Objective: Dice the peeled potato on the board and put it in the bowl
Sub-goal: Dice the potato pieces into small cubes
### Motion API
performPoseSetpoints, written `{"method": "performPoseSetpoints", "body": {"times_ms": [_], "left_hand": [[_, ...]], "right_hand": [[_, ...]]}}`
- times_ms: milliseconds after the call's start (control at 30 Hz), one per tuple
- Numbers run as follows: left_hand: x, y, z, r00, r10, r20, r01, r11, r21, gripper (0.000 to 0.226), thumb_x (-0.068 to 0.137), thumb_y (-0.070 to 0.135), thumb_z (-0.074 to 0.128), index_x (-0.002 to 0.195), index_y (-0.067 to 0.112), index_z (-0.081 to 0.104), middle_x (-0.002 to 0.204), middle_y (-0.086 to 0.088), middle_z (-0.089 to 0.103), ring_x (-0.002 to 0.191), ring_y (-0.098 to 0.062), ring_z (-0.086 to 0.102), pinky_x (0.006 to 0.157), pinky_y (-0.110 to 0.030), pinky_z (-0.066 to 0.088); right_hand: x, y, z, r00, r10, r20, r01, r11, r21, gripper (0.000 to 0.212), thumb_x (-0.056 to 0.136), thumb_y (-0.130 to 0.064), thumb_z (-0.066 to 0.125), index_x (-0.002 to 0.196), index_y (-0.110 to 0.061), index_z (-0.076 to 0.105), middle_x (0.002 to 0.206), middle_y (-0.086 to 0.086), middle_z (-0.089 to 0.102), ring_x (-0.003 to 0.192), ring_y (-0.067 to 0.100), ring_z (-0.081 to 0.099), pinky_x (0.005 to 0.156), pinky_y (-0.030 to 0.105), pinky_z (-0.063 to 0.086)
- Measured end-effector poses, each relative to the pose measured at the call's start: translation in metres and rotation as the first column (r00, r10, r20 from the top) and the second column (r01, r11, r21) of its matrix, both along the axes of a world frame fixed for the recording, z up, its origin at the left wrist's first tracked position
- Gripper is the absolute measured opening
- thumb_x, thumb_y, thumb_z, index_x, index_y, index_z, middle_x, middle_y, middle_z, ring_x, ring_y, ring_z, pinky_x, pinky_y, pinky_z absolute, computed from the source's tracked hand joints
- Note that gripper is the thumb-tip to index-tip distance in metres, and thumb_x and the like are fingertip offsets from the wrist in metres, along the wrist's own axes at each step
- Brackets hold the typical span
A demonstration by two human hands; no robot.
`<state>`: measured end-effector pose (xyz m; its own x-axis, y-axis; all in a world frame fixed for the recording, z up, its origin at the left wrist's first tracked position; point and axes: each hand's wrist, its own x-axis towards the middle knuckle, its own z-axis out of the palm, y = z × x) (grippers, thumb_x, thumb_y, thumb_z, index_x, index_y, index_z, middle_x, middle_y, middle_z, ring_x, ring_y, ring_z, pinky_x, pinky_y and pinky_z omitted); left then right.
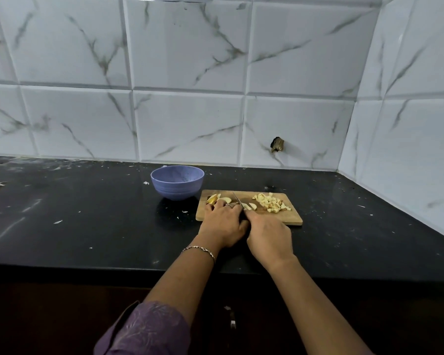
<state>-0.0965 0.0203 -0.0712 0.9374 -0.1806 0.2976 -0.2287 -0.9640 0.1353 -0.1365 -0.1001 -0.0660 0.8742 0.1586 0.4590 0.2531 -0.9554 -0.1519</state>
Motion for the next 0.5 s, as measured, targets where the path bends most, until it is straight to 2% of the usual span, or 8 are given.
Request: {"method": "performPoseSetpoints", "body": {"times_ms": [200, 367, 500], "left_hand": [[-0.0052, -0.0005, 0.0017, 1.0, 0.005, -0.015, -0.005, 1.0, 0.011, 0.045, 0.099, 0.041, 0.035, 0.136, 0.018, 0.049, 0.146, -0.002, 0.049, 0.138, -0.024, 0.03, 0.107, -0.047, 0.022], [-0.0084, -0.0004, 0.0019, 1.0, 0.011, -0.015, -0.011, 1.0, 0.016, 0.047, 0.098, 0.043, 0.037, 0.135, 0.018, 0.051, 0.145, 0.0, 0.048, 0.139, -0.021, 0.029, 0.108, -0.048, 0.022], [-0.005, 0.001, -0.0002, 1.0, 0.002, -0.014, -0.002, 1.0, 0.018, 0.051, 0.097, 0.045, 0.037, 0.14, 0.019, 0.046, 0.157, 0.004, 0.034, 0.145, -0.019, 0.022, 0.11, -0.049, 0.021]], "right_hand": [[-0.0031, 0.0001, -0.0044, 0.998, -0.055, -0.008, 0.056, 0.994, 0.091, 0.049, 0.099, -0.012, 0.046, 0.144, -0.032, 0.045, 0.108, -0.002, 0.067, 0.102, 0.019, 0.062, 0.08, 0.033, 0.05], [-0.0062, -0.003, -0.0054, 0.998, -0.068, 0.001, 0.066, 0.981, 0.185, 0.05, 0.1, -0.017, 0.048, 0.148, -0.031, 0.043, 0.103, -0.001, 0.067, 0.1, 0.02, 0.063, 0.081, 0.036, 0.052], [-0.0085, -0.0054, -0.0055, 0.998, -0.068, 0.014, 0.063, 0.97, 0.233, 0.044, 0.101, -0.022, 0.048, 0.143, -0.033, 0.049, 0.107, -0.002, 0.068, 0.102, 0.02, 0.064, 0.081, 0.036, 0.053]]}}
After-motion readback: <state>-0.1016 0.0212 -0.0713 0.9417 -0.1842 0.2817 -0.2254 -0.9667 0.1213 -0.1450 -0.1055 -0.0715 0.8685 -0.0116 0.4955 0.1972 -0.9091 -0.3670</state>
